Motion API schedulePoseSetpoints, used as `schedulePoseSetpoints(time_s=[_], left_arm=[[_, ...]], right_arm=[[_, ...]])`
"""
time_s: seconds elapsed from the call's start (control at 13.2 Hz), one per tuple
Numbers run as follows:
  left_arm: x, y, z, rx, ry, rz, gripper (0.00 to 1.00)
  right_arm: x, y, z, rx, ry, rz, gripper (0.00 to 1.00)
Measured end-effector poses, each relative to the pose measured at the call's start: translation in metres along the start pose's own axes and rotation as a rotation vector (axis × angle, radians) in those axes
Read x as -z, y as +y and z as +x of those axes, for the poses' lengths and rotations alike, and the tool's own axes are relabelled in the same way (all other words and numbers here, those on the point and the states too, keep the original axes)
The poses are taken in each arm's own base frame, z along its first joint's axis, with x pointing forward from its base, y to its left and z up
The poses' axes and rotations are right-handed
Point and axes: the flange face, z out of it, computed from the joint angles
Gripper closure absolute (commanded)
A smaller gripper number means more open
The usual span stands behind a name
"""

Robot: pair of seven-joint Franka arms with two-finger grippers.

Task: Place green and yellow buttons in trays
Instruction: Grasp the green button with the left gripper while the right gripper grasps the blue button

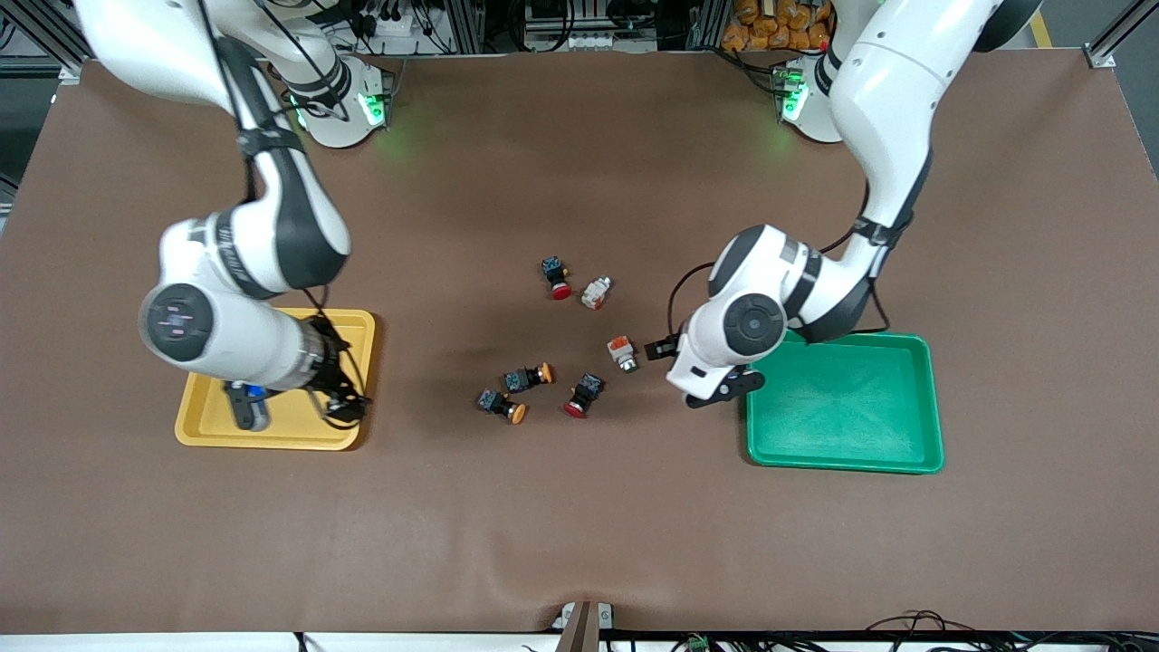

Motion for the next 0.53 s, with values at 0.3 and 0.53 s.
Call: schedulePoseSetpoints(time_s=[0.3,0.53], left_arm=[[-0.042,0.040,-0.022,0.043,0.041,-0.067,0.00],[-0.065,0.053,-0.032,0.064,0.044,-0.082,0.00]], right_arm=[[-0.051,-0.019,-0.052,-0.122,0.008,0.036,0.00],[-0.075,-0.028,-0.072,-0.187,-0.010,0.073,0.00]])
